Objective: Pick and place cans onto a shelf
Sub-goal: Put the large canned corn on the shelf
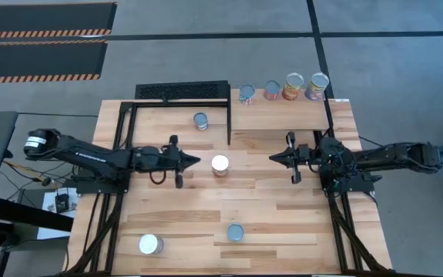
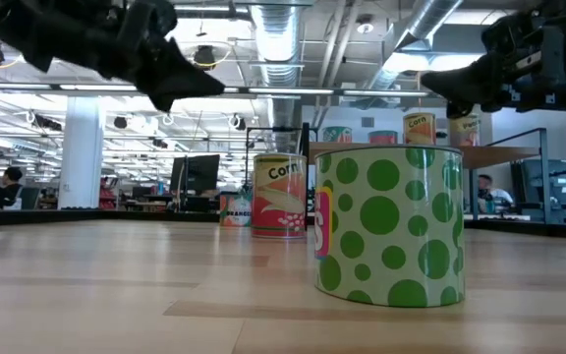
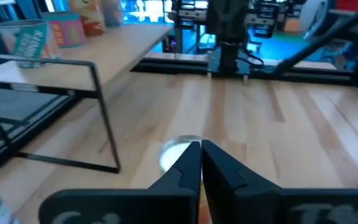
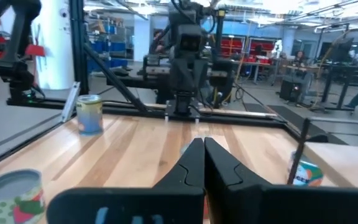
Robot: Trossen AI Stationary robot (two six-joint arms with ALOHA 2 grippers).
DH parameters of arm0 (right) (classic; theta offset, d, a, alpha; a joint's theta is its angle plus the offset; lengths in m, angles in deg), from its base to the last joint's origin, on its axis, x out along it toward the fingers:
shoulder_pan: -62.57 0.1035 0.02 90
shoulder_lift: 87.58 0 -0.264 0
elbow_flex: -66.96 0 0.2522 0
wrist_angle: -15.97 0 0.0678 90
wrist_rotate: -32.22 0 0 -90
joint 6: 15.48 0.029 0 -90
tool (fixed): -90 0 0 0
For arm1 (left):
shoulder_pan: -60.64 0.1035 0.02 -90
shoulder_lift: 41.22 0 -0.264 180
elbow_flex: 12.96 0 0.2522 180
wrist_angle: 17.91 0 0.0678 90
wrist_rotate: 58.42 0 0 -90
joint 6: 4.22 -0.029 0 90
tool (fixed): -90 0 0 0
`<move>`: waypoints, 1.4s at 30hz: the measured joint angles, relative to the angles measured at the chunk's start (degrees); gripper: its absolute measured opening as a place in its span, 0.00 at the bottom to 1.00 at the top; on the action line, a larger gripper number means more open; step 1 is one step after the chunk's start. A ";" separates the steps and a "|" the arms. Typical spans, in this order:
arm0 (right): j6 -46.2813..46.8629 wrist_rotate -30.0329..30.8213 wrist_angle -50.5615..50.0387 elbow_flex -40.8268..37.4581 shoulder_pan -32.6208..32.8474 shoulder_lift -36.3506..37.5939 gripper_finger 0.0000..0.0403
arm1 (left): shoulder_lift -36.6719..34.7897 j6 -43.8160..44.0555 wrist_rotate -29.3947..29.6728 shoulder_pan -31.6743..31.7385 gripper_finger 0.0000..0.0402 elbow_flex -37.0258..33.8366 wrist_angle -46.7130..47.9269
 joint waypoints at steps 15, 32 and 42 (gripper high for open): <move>-1.94 12.74 -13.39 10.60 10.16 -2.14 0.09 | -3.07 -3.23 -4.87 6.99 0.00 -10.42 -12.12; -0.05 22.74 -29.12 31.28 14.31 -20.99 0.47 | -3.06 -6.30 -8.90 7.84 0.00 -10.81 -15.56; -5.69 22.16 -37.62 43.71 13.39 -37.09 0.48 | -3.06 -5.77 -8.87 7.86 0.00 -10.79 -15.99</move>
